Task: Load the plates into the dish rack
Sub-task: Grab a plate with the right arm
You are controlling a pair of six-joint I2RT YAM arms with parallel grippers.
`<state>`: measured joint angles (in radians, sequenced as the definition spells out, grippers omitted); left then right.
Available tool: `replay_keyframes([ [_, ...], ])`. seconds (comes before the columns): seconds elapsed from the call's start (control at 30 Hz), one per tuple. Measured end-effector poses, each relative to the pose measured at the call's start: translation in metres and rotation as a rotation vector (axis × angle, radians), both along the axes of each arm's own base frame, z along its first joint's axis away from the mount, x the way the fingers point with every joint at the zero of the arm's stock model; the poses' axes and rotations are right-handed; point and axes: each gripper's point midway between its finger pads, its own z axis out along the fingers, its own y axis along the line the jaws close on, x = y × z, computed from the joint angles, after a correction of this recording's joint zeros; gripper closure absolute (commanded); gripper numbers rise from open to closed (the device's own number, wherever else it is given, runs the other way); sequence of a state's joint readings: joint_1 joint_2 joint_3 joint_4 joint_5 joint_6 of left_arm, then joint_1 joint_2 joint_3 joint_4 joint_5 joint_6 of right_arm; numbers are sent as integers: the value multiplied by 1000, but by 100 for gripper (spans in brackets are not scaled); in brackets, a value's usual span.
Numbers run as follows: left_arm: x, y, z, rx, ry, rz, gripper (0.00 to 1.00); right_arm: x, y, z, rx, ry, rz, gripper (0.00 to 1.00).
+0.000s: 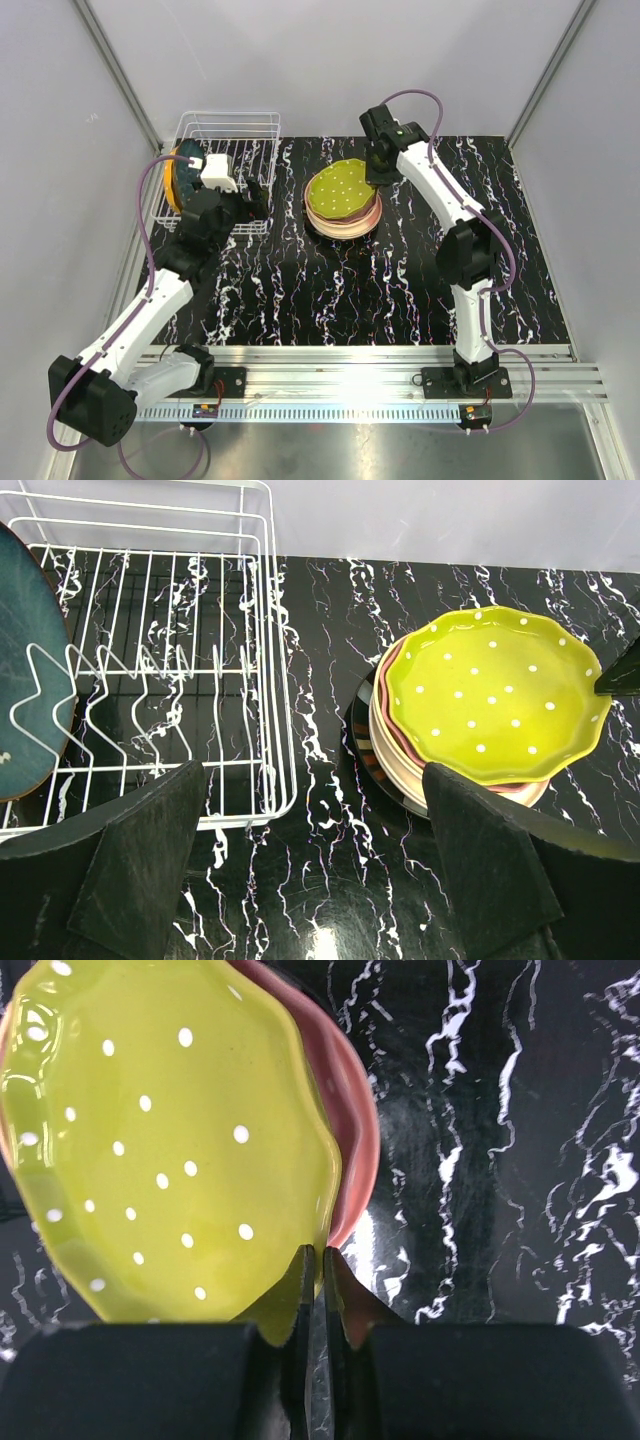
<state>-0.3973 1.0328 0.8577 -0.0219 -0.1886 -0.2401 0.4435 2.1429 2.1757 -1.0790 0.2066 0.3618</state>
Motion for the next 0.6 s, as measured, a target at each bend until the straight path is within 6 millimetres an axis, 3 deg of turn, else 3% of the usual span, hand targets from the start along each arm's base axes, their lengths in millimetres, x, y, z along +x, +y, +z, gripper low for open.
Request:
replay_keyframes([
  [0.3, 2, -4, -7, -21, 25, -4, 6, -11, 13, -1, 106, 66, -19, 100],
  [0.6, 6, -25, -32, -97, 122, -62, 6, -31, 13, -22, 143, 132, -43, 100],
])
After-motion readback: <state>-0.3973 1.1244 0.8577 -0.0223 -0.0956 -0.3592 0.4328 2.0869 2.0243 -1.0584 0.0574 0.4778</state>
